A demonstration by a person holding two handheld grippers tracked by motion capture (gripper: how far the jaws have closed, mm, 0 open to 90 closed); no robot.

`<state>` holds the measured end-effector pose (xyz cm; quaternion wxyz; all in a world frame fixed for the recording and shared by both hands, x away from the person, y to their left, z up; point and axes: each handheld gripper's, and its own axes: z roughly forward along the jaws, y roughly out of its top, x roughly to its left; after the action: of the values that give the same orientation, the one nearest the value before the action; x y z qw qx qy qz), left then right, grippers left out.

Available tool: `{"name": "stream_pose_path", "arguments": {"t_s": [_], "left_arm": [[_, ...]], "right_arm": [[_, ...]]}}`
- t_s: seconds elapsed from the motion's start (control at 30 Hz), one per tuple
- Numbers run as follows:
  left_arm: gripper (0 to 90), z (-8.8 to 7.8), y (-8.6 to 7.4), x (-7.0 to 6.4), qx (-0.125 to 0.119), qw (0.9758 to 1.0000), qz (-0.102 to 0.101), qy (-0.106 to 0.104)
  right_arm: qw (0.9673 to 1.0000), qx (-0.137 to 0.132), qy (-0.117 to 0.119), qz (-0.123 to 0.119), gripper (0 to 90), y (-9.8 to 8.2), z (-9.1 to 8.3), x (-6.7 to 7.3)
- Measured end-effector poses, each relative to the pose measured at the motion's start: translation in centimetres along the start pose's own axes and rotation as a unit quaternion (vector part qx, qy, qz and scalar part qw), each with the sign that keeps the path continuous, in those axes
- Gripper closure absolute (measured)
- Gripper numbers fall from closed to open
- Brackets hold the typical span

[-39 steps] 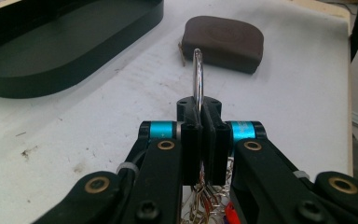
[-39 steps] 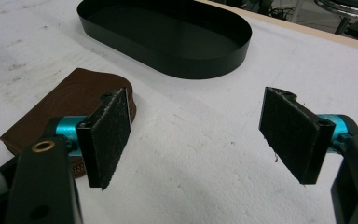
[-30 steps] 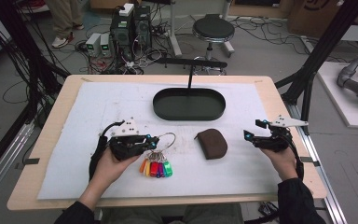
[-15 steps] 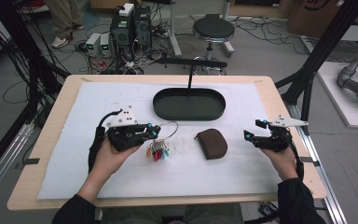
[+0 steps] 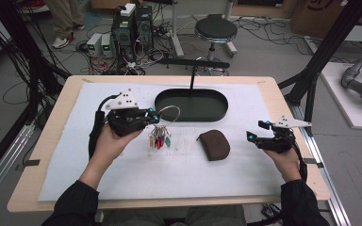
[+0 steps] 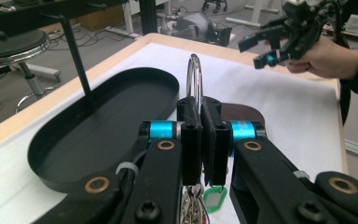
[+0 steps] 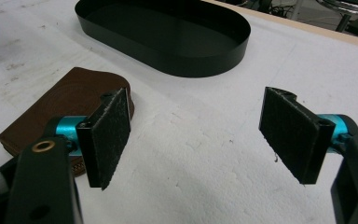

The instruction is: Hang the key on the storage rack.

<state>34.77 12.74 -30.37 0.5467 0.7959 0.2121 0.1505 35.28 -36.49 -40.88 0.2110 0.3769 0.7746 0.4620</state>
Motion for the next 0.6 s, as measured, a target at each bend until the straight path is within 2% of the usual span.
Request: {"name": "stream_pose_path", "arguments": {"t_s": [0.23, 0.37, 0.6], "left_arm": [[86.6, 0.5, 2.1, 1.4, -0.004, 0.9999, 0.005, 0.011], [86.6, 1.1, 3.4, 2.1, 0.001, 0.9996, 0.015, 0.023], [86.6, 2.3, 5.2, 3.3, 0.006, 0.9991, 0.021, 0.037]], "right_arm": [[1.0000, 0.001, 0.000, 0.000, 25.5, 0.0, 0.0, 0.0], [1.0000, 0.001, 0.000, 0.000, 25.5, 0.0, 0.1, -0.1], [1.0000, 0.001, 0.001, 0.002, 25.5, 0.0, 0.1, -0.2]]}}
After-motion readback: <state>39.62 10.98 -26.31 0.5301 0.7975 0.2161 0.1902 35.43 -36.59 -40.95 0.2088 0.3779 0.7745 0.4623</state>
